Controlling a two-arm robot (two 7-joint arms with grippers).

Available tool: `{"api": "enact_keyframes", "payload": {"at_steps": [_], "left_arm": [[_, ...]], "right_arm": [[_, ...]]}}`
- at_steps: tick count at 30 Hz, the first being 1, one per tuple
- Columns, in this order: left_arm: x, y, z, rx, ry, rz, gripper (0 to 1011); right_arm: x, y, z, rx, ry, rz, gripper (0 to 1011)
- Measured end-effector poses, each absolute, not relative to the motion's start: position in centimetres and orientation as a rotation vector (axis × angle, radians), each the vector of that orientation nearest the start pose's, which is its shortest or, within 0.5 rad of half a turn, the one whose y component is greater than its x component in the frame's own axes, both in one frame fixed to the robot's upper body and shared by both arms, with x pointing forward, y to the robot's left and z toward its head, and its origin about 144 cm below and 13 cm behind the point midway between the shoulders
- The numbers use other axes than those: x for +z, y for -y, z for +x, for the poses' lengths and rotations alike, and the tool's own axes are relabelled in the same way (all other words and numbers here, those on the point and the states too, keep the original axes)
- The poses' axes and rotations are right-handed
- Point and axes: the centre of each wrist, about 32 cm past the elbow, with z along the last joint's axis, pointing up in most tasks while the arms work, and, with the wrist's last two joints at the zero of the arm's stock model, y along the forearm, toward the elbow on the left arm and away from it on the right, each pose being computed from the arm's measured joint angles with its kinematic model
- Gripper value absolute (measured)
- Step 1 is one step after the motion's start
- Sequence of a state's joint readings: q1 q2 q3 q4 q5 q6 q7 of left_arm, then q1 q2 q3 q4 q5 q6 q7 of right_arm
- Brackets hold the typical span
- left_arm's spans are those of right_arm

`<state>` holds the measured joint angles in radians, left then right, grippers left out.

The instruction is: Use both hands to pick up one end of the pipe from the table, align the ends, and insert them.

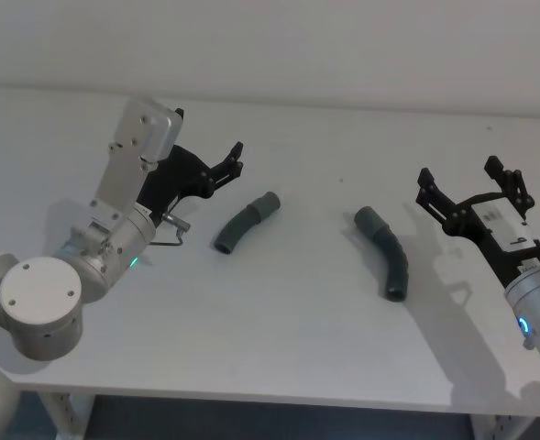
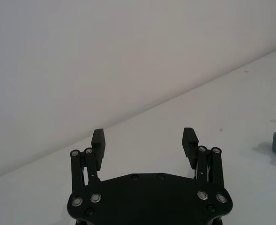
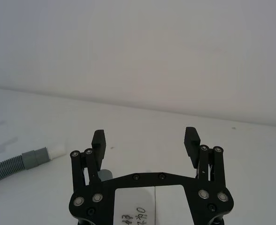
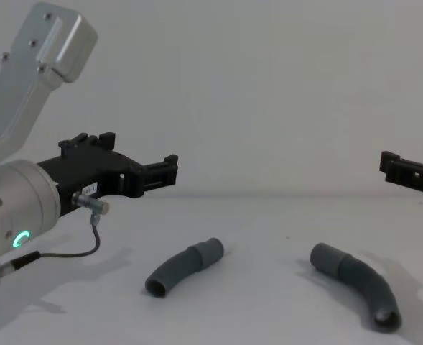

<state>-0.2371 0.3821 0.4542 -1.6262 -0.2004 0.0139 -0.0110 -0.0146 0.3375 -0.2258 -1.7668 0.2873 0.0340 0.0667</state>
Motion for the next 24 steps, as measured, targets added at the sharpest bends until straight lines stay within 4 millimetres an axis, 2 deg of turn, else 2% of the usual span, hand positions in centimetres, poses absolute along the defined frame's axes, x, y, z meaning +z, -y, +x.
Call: {"api": "enact_keyframes", "payload": {"at_steps": [24], "left_arm": [[120.44,-19.84,49.20,1.124,0.268,0.061,1001]], "right_arm": [[118.87,23.71,44.33,-1.229,0.075,0.026,1001]]}}
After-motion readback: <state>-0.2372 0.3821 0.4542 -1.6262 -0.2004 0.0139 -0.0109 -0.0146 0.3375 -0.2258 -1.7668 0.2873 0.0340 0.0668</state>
